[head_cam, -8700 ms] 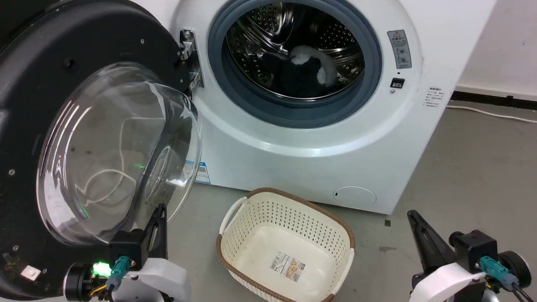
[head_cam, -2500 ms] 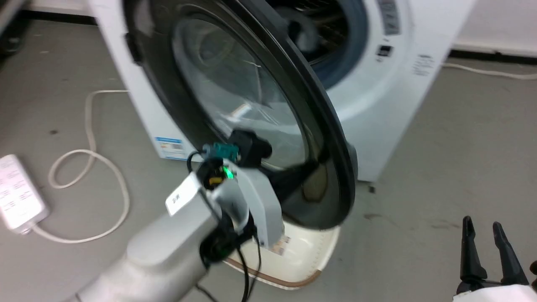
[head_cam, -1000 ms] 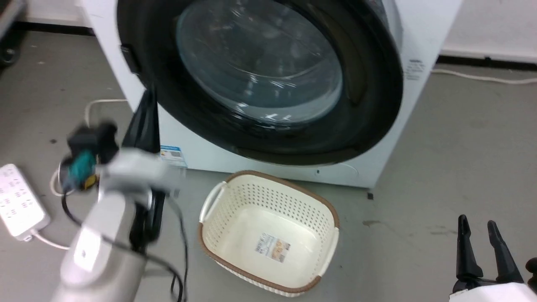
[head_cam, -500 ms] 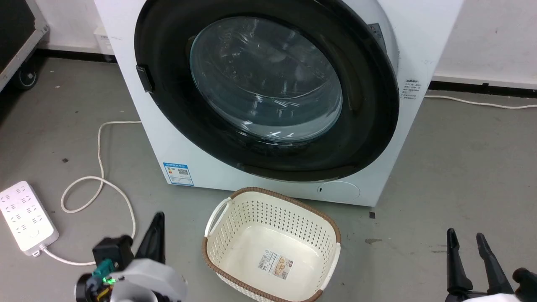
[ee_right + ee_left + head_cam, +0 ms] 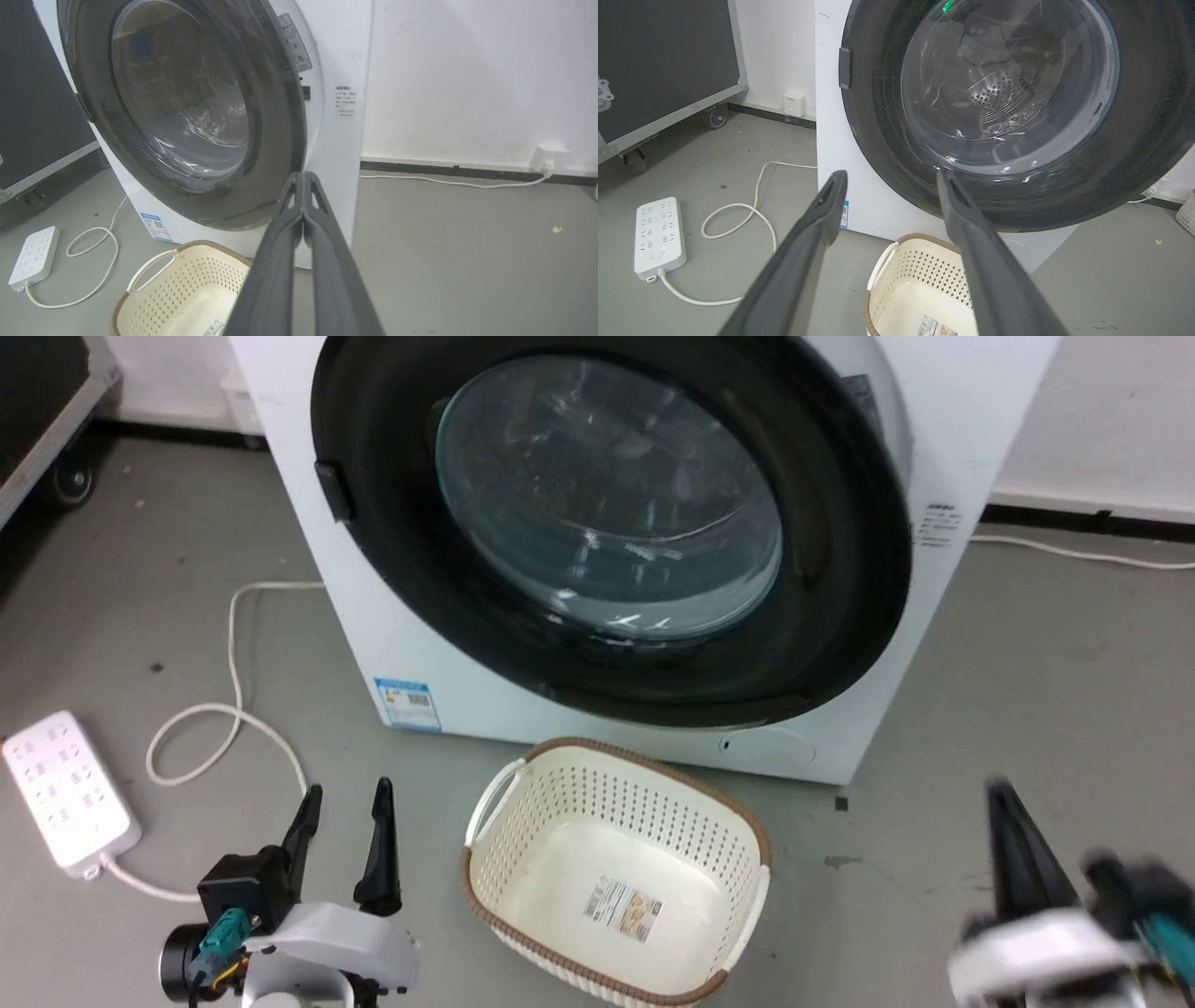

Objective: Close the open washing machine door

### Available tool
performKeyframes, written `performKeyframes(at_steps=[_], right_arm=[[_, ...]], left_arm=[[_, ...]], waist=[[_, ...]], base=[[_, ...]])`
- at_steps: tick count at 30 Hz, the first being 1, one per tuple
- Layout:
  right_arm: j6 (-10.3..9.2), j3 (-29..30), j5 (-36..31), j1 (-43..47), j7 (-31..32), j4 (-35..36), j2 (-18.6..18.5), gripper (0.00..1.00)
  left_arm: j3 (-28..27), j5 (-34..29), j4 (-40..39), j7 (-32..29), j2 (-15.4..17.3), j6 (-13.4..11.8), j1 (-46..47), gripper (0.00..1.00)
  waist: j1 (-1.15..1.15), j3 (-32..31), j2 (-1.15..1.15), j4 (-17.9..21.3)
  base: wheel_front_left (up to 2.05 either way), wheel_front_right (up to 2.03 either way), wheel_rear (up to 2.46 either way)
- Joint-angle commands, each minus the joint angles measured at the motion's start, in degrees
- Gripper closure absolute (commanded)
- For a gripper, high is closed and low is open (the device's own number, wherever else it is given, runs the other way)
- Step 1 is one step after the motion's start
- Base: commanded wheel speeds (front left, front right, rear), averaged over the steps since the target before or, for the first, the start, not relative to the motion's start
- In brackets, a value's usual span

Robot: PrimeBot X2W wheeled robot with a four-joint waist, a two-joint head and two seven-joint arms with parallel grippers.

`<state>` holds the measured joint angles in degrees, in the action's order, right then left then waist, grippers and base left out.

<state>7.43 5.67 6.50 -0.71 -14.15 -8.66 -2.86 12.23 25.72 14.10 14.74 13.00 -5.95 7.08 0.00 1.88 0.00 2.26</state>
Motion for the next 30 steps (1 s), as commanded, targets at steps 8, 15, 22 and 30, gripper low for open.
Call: performKeyframes(at_steps=[8, 15, 22, 30], right_arm=[[0.06, -0.39, -5.86, -19.01, 4.07, -9.07, -0.01, 1.0], [0.06, 4.1, -10.53, -30.89, 3.62, -19.99, -0.01, 1.0], [0.06, 12.36, -15.12, -39.56, 1.51, -28.02, -0.01, 1.0], [0.06, 19.65, -19.44, -46.55, 0.32, -30.77, -0.01, 1.0]], left_arm=[[-0.38, -4.07, -3.64, 0.26, -1.33, 0.11, 2.43, 0.0], [-0.86, -6.38, -4.91, 0.26, -3.02, 1.07, 4.38, 0.0], [-2.47, -7.42, -4.23, 0.26, -5.18, 2.88, 5.66, 0.0], [-3.95, -8.61, -4.54, 0.26, -6.65, 4.39, 7.12, 0.0]], waist=[[0.0, 5.47, 0.0, -3.46], [0.0, 9.91, 0.0, -6.21], [0.0, 13.41, 0.0, -8.16], [0.0, 16.36, 0.0, -9.6]], base=[[0.0, 0.0, 0.0], [0.0, 0.0, 0.0], [0.0, 0.0, 0.0], [0.0, 0.0, 0.0]])
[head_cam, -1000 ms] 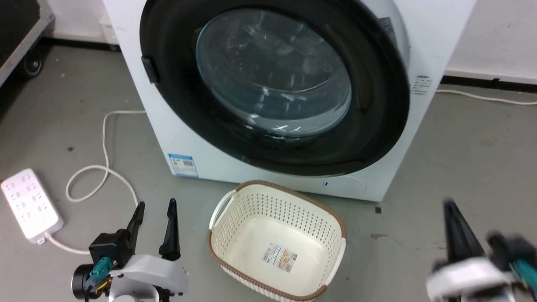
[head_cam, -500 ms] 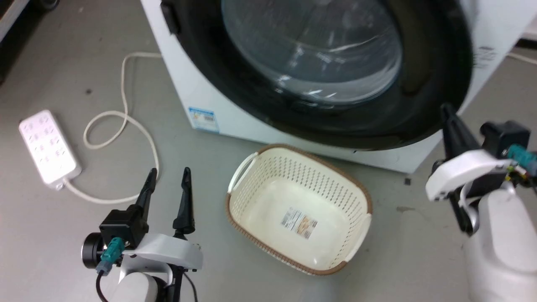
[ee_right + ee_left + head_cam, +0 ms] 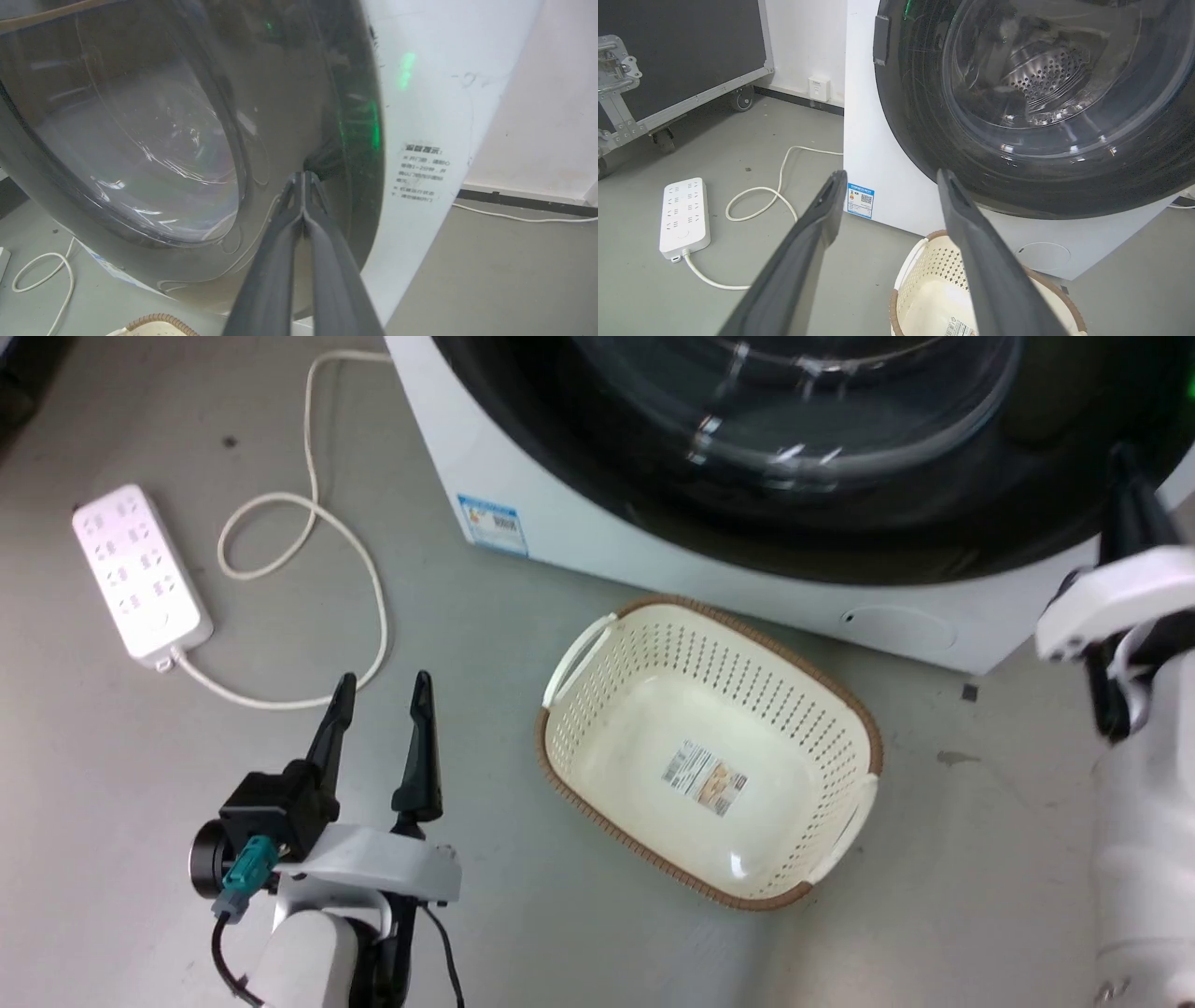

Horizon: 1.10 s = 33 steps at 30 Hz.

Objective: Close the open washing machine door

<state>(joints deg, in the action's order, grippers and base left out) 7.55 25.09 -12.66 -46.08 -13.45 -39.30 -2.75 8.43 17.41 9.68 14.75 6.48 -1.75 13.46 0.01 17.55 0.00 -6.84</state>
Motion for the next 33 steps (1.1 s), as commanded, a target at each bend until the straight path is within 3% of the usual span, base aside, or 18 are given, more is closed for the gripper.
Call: performKeyframes(at_steps=[1, 11, 17, 27, 33], right_arm=[[-0.06, 1.09, -0.96, -2.13, -0.48, -0.28, -0.12, 1.0], [-0.06, 7.73, -5.53, -9.88, -1.33, -0.31, -0.12, 1.0], [-0.06, 8.01, -3.35, -11.09, -1.52, 2.99, -0.12, 1.0], [-0.06, -2.07, 11.13, 6.28, -1.54, 19.08, -0.12, 1.0], [-0.06, -8.04, 12.02, 20.35, -1.54, 25.4, -0.12, 1.0]], left_arm=[[-0.31, -0.48, -0.19, 0.25, -0.33, 0.39, 0.97, 0.0], [-2.38, -1.75, -0.18, 0.25, -1.97, 1.66, 1.85, 0.0], [-4.08, -2.84, -0.47, 0.25, -2.71, 2.45, 2.1, 0.0], [-6.92, -4.7, 0.21, 0.25, -2.69, 3.32, -1.09, 0.0], [-7.61, -5.48, 1.68, 0.25, -2.35, 3.47, -3.96, 0.0]], waist=[[-0.01, 1.15, 0.0, -0.7], [-0.01, 4.46, 0.0, -1.61], [-0.01, 3.96, 0.0, -0.82], [-0.01, -5.61, 0.0, 4.95], [-0.01, -10.95, 0.0, 8.43]], base=[[0.0, 0.0, 0.0], [0.0, 0.0, 0.0], [0.0, 0.0, 0.0], [0.0, 0.0, 0.0], [0.0, 0.0, 0.0]])
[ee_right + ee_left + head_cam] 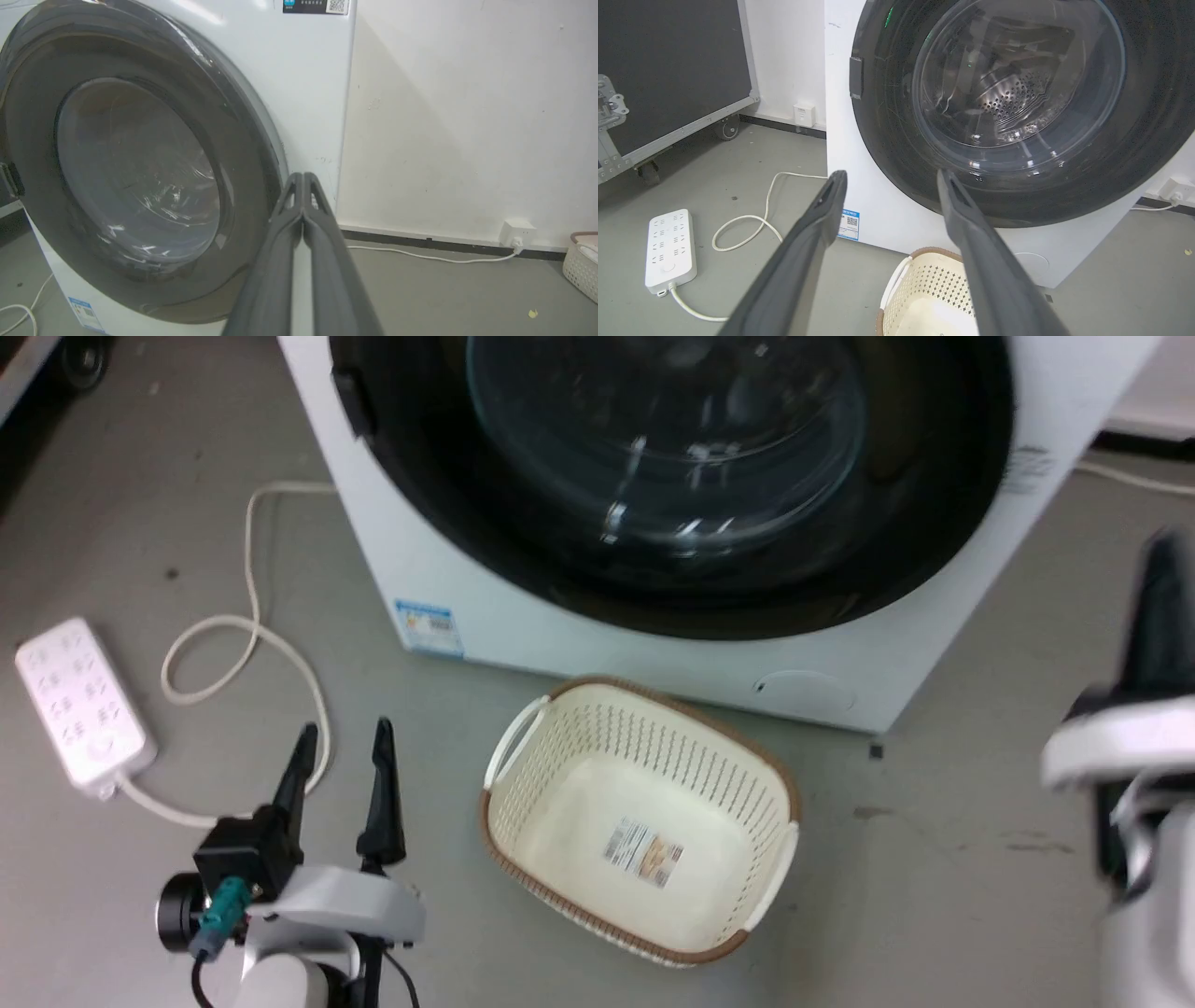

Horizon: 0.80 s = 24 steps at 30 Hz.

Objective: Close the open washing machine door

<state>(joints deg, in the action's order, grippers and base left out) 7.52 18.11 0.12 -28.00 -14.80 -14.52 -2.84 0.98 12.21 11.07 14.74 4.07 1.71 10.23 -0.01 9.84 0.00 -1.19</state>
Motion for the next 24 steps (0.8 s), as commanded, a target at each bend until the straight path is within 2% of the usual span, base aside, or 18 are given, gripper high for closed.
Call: performKeyframes(at_steps=[1, 8, 17, 18, 19, 20, 24], right_arm=[[-0.03, -2.42, -1.53, 4.76, -0.19, 1.22, -0.04, 1.0], [-0.03, -6.25, -2.22, 17.07, -0.09, 3.42, -0.04, 1.0], [-0.03, -8.22, 0.39, 26.53, 3.87, 5.07, -0.04, 1.0], [-0.03, -8.43, 0.84, 27.06, 4.45, 5.07, -0.04, 0.89], [-0.03, -8.76, 1.15, 27.54, 5.11, 5.03, -0.04, 0.53], [-0.03, -8.91, 1.59, 27.92, 5.78, 4.96, -0.04, 0.0], [-0.03, -9.24, 2.81, 28.81, 6.68, 5.39, -0.04, 0.0]], left_arm=[[-0.08, -0.53, 0.77, 0.26, 0.21, -0.07, -1.16, 0.0], [0.44, -1.85, 2.51, 0.22, 1.3, -0.91, -2.95, 0.0], [3.03, -3.33, 3.17, -1.9, 2.38, -0.33, -3.54, 0.0], [3.06, -3.24, 3.21, -2.03, 2.39, -0.36, -3.51, 0.0], [3.06, -3.1, 3.24, -2.16, 2.38, -0.4, -3.49, 0.0], [2.98, -2.84, 3.23, -2.25, 2.3, -0.5, -3.43, 0.0], [3.12, -2.18, 3.34, -2.75, 2.16, -0.49, -3.08, 0.0]], waist=[[0.01, -3.84, 0.0, 3.18], [0.01, -7.54, 0.0, 4.93], [0.01, -9.72, 0.0, 4.53], [0.01, -9.8, 0.0, 4.49], [0.01, -9.84, 0.0, 4.46], [0.01, -9.84, 0.0, 4.41], [0.01, -10.04, 0.0, 4.22]], base=[[0.0, 0.0, 0.0], [0.0, 0.0, 0.0], [0.0, 0.0, 0.0], [0.0, 0.0, 0.0], [0.0, 0.0, 0.0], [0.0, 0.0, 0.0], [0.0, 0.0, 0.0]])
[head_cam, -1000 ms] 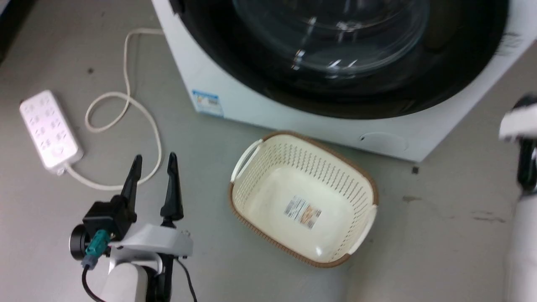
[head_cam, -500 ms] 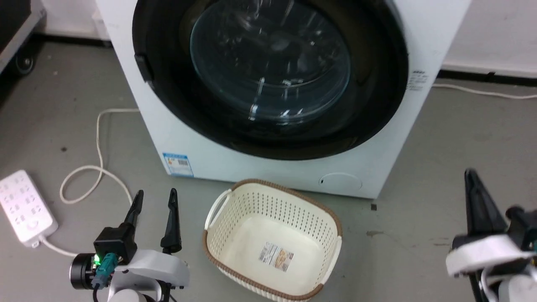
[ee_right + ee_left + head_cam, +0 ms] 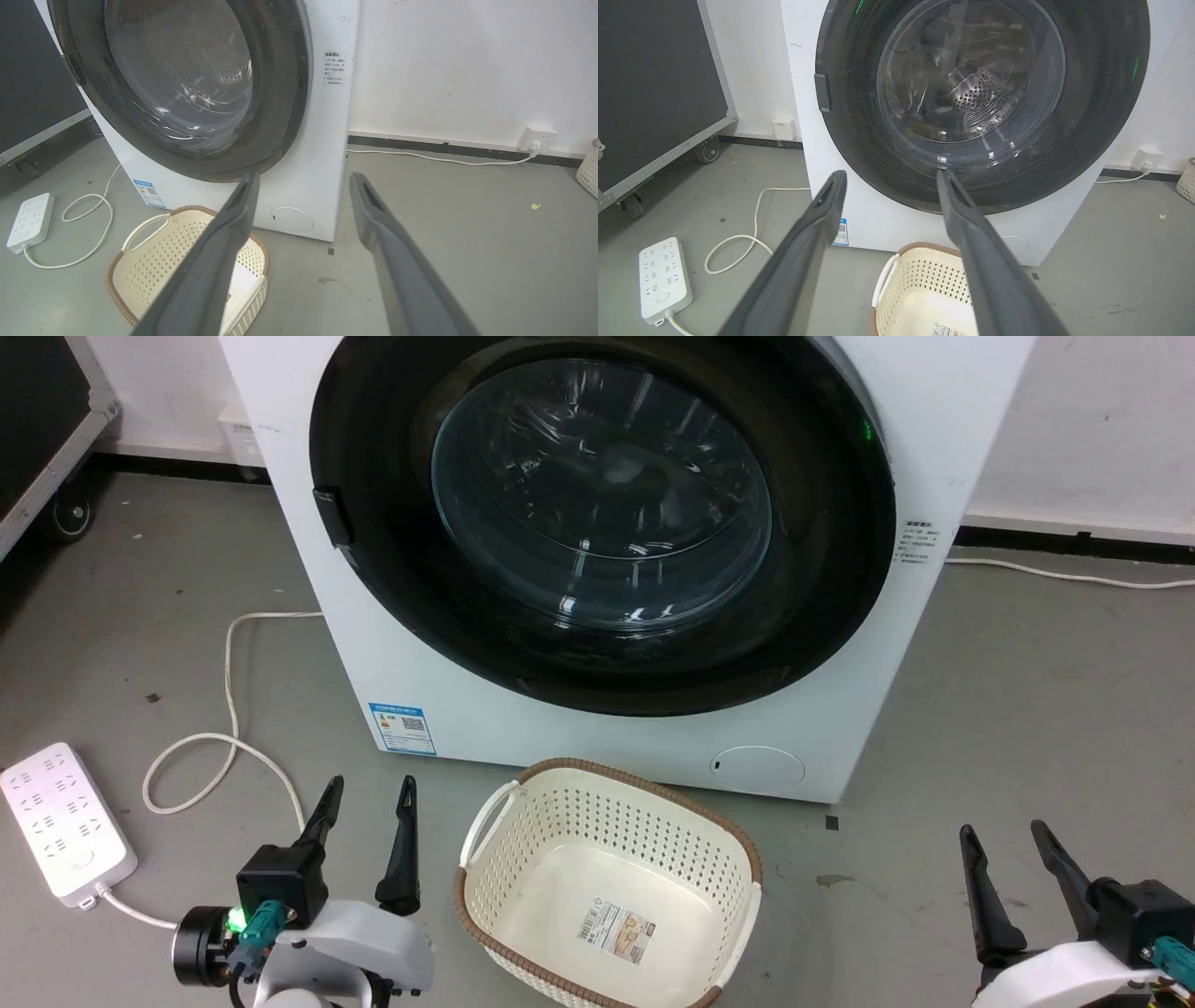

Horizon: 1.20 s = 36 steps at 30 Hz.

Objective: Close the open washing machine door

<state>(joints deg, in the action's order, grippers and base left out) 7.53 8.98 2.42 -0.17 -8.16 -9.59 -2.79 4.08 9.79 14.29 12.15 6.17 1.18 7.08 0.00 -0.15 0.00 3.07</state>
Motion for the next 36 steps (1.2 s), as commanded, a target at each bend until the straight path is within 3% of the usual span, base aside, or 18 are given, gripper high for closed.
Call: performKeyframes(at_steps=[1, 24, 25, 36], right_arm=[[-0.04, -0.15, 0.75, 1.13, 0.04, 0.61, -0.09, 0.0], [-0.04, -1.59, 3.86, 1.47, -2.43, 1.12, -0.09, 0.0], [0.0, -1.6, 3.47, 0.99, -2.18, 1.08, 0.0, 1.0], [0.0, -2.06, 3.09, 0.94, -1.48, 1.61, -0.01, 1.0]], left_arm=[[0.05, 0.39, 0.2, -0.3, 0.06, 0.07, 0.19, 0.0], [-0.07, 3.48, 1.12, -0.82, -0.14, -0.55, 1.27, 0.0], [0.03, 3.47, 1.08, -1.04, -0.1, -0.51, 0.85, 1.0], [-0.18, 2.65, 0.1, -1.73, -0.31, -0.55, 0.35, 1.0]], waist=[[0.0, -0.1, 0.0, -0.06], [0.0, -0.42, 0.0, -0.3], [0.0, -0.43, 0.0, -0.32], [0.0, -0.39, 0.0, -0.5]], base=[[0.0, 0.0, 0.0], [0.0, 0.0, 0.0], [0.0, 0.0, 0.0], [0.0, 0.0, 0.0]])
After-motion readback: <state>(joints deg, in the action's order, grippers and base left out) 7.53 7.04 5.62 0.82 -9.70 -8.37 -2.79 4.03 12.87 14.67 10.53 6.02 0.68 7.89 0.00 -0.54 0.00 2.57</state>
